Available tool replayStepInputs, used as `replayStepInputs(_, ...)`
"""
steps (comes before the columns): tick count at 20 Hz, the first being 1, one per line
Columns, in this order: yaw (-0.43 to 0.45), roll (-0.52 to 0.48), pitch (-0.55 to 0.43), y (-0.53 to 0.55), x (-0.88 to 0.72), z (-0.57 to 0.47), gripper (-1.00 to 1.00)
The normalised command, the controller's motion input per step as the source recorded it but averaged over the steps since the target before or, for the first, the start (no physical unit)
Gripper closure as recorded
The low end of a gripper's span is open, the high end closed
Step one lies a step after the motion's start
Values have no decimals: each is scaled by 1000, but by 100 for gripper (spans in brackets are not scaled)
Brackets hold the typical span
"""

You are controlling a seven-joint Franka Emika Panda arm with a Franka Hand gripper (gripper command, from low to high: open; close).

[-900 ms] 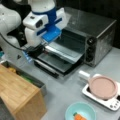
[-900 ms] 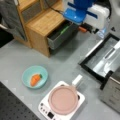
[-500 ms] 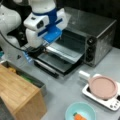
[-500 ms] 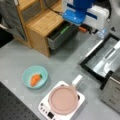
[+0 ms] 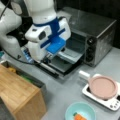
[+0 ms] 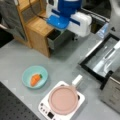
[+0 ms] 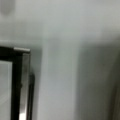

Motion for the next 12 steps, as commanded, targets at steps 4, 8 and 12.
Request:
replayStepInputs(4, 97, -38, 262, -393, 1000, 179, -100)
replayStepInputs(8, 99, -11, 281, -274, 1000, 162, -100)
replayStepInputs(12, 132, 19, 278, -333, 970, 74, -100)
